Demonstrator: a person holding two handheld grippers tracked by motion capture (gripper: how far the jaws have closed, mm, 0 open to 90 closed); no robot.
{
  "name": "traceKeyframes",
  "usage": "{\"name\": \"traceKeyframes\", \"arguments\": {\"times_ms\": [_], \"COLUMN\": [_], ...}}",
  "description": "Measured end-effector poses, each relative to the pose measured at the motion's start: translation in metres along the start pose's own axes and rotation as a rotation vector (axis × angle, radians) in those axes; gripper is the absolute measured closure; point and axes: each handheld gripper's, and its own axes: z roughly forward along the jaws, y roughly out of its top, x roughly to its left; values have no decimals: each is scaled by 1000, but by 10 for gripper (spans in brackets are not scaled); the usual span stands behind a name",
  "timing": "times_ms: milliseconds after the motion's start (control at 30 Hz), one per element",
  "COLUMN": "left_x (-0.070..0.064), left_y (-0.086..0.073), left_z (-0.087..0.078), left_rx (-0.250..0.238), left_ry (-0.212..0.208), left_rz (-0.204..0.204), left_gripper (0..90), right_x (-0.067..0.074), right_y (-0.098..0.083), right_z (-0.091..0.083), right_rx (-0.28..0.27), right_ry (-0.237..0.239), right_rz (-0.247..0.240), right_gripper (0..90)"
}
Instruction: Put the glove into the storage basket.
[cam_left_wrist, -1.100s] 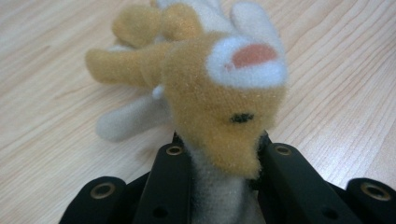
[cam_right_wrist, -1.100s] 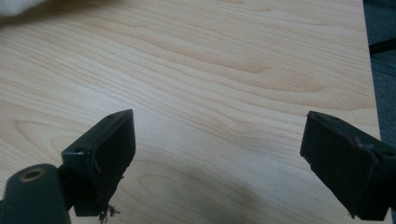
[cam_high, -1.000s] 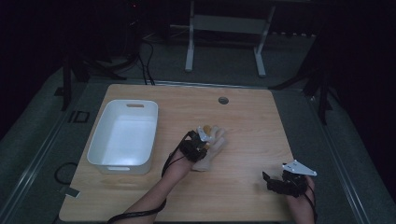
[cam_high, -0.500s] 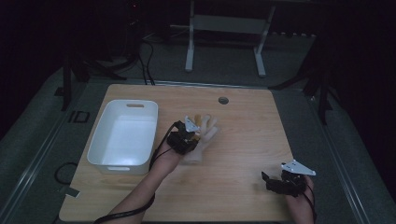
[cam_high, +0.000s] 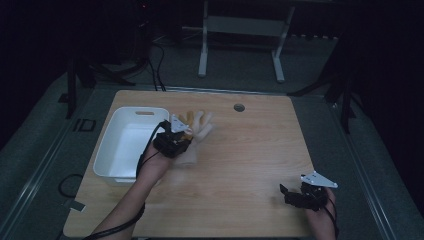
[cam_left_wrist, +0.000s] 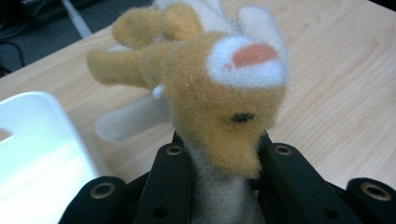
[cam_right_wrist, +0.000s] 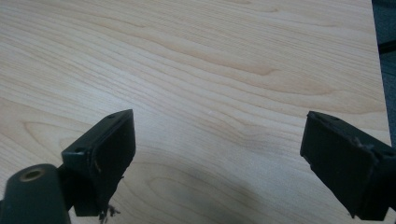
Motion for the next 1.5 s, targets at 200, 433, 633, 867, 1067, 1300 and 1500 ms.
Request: {"name": "traceKeyframes", "arguments": {"times_ms": [200, 433, 633, 867, 1067, 1300, 1500], "left_x": [19, 43, 64, 90, 104, 117, 114], "left_y": [-10, -25, -40, -63, -79, -96, -93], "left_z": [-16, -34, -47, -55, -48, -31, -17], "left_rx": [-22, -34, -27, -3, 49, 101, 161], "left_ry": [32, 71, 125, 184, 216, 198, 153], "left_rz": [-28, -68, -103, -144, -172, -244, -231], "left_gripper": [792, 793, 793, 792, 791, 790, 787], "right_x": [1, 1, 1, 2, 3, 4, 4], "right_y": [1, 1, 1, 1, 1, 1, 0], "right_z": [0, 0, 1, 2, 3, 4, 6], "right_rx": [2, 1, 2, 5, 11, 14, 18], "right_ry": [0, -1, -2, -1, 3, 2, 3], "right_rz": [0, 2, -3, -1, -8, -9, -13], "right_gripper": [102, 102, 102, 102, 102, 102, 102]}}
